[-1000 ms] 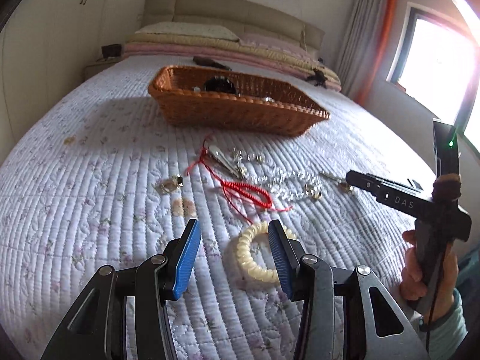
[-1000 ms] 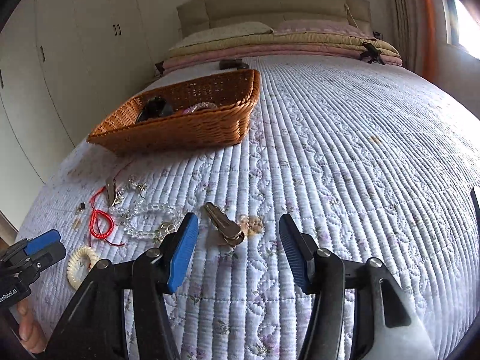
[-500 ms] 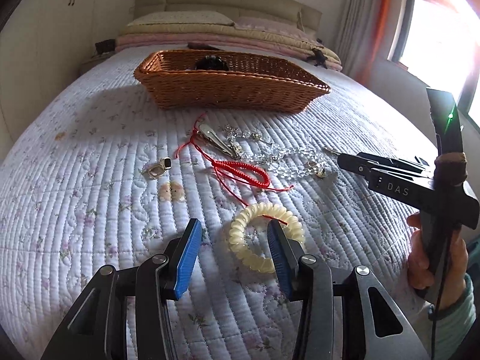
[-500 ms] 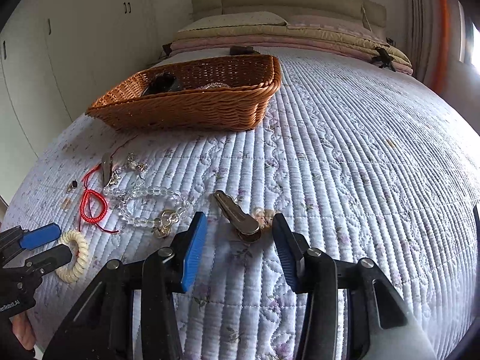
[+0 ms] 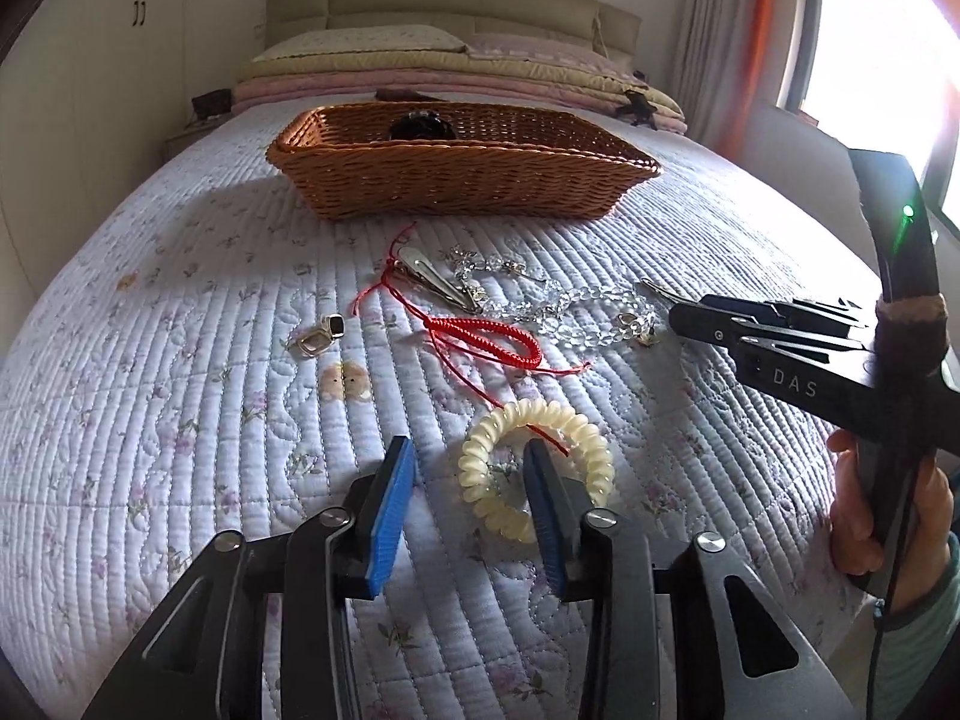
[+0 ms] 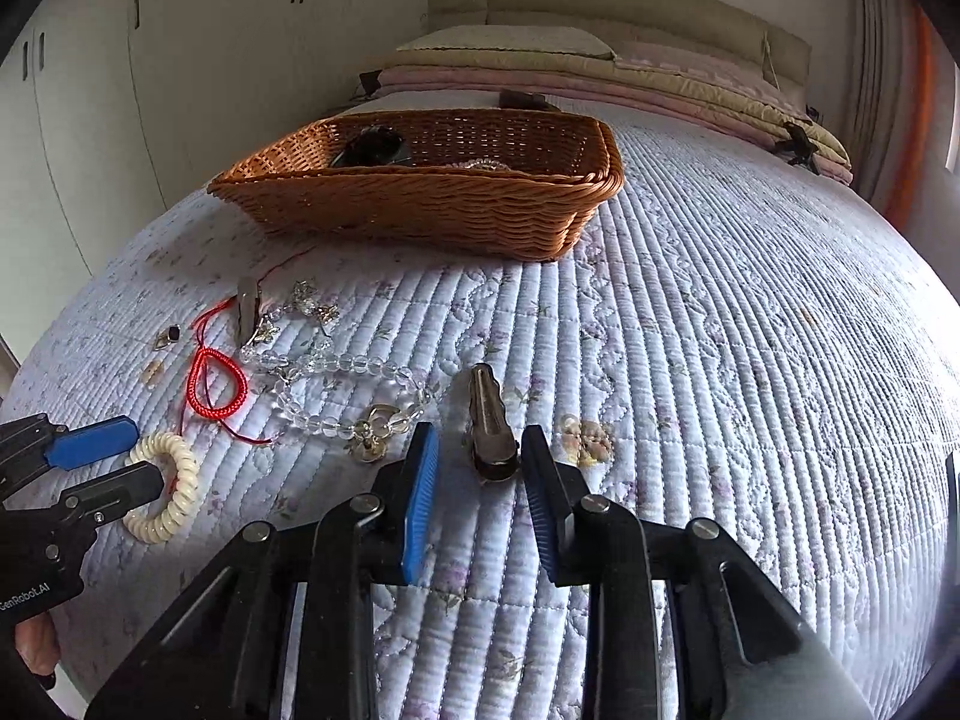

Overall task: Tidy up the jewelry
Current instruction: 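Close left tool on the cream coil hair tie while right tool grasps the silver hair clip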

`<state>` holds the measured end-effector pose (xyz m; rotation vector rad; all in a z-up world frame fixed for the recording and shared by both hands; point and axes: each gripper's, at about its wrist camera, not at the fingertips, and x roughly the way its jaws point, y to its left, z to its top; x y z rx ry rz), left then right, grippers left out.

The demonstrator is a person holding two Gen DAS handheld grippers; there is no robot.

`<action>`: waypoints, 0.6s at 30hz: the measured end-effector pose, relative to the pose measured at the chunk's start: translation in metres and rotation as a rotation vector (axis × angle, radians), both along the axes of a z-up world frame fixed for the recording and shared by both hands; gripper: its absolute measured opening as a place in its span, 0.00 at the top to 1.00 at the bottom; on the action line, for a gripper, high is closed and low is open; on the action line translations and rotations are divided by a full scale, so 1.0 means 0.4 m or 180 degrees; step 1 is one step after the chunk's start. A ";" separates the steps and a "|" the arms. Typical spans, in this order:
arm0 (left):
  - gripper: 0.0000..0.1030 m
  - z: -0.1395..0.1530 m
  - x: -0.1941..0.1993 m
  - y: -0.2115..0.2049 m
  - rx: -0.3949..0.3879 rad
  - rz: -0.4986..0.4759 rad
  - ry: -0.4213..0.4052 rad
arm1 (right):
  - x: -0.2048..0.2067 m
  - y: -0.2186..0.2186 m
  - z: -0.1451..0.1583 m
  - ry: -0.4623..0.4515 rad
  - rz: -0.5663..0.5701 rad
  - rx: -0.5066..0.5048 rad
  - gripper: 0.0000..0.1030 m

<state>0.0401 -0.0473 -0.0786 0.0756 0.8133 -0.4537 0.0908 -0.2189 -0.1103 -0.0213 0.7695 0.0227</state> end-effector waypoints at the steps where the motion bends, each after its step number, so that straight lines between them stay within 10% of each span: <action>1: 0.74 0.000 -0.002 -0.004 0.0019 -0.0014 -0.0008 | 0.004 0.000 -0.002 0.0018 -0.0030 -0.0025 0.68; 18: 0.89 0.014 -0.024 -0.008 0.0014 -0.0032 -0.0188 | -0.040 -0.005 0.035 -0.0269 -0.0152 -0.0092 0.74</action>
